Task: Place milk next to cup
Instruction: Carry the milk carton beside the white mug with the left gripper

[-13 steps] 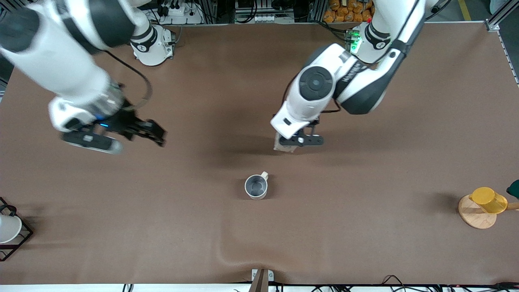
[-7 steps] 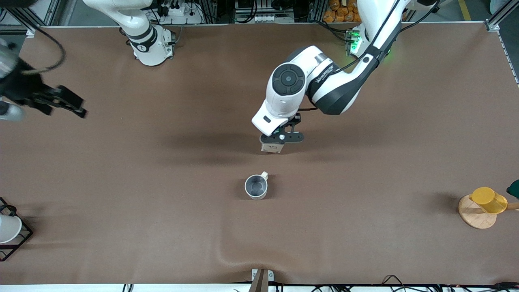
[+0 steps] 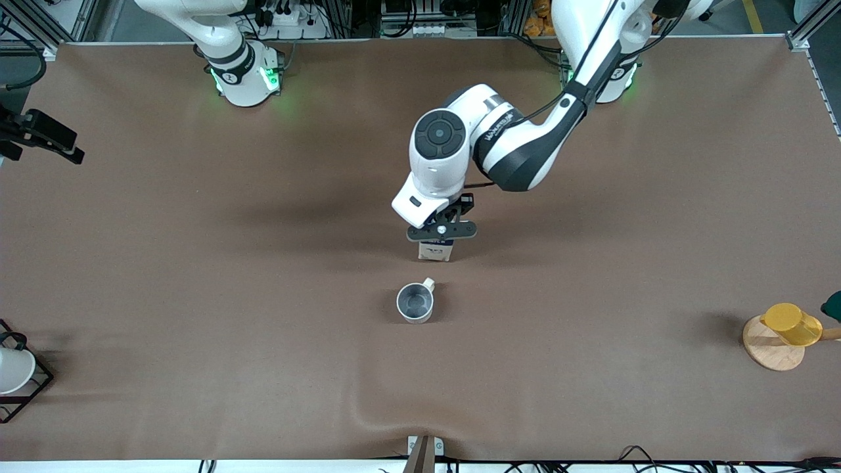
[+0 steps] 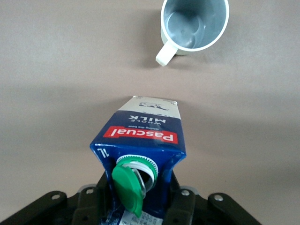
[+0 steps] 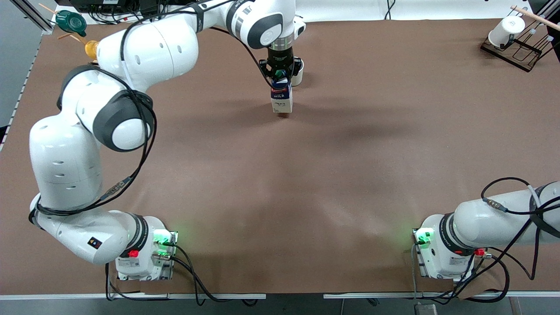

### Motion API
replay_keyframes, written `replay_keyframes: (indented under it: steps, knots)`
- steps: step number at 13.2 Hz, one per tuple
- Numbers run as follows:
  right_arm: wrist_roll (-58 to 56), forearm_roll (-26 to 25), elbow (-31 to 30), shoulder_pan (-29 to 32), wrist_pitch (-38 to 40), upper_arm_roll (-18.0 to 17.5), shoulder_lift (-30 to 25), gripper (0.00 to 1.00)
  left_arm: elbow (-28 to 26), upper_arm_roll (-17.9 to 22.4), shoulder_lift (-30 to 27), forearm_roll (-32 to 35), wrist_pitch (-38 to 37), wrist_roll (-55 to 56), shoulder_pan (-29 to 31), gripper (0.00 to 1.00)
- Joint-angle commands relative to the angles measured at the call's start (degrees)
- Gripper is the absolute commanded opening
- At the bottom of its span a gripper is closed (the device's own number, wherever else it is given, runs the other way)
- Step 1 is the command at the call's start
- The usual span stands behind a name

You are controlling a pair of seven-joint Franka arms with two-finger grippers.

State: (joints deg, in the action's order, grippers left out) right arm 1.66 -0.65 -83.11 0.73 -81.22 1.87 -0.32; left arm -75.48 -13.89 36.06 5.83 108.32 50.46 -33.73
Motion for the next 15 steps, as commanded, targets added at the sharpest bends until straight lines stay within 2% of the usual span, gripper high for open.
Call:
replay_keyframes:
  steps: [1,6,11,15]
  knots:
    - [-1.49,-0.15,1.63,2.08,1.68,-0.38,0.84,1.00,3.32,0.97,1.91,1.47,1.44,1.14,-1.07,0.41]
    - [-1.66,1.09,1.37,1.38,2.91,-0.64,0.84,1.00,3.58,1.06,2.96,1.47,5.31,1.13,-0.98,0.41]
    - [-1.84,1.44,1.46,1.47,3.35,-0.73,0.84,1.00,3.49,1.14,3.57,1.47,5.58,1.05,-0.63,0.42]
    - [-1.75,1.44,1.46,1.38,3.35,-0.82,0.84,1.00,3.49,1.14,4.28,1.47,6.02,1.05,-0.45,0.46]
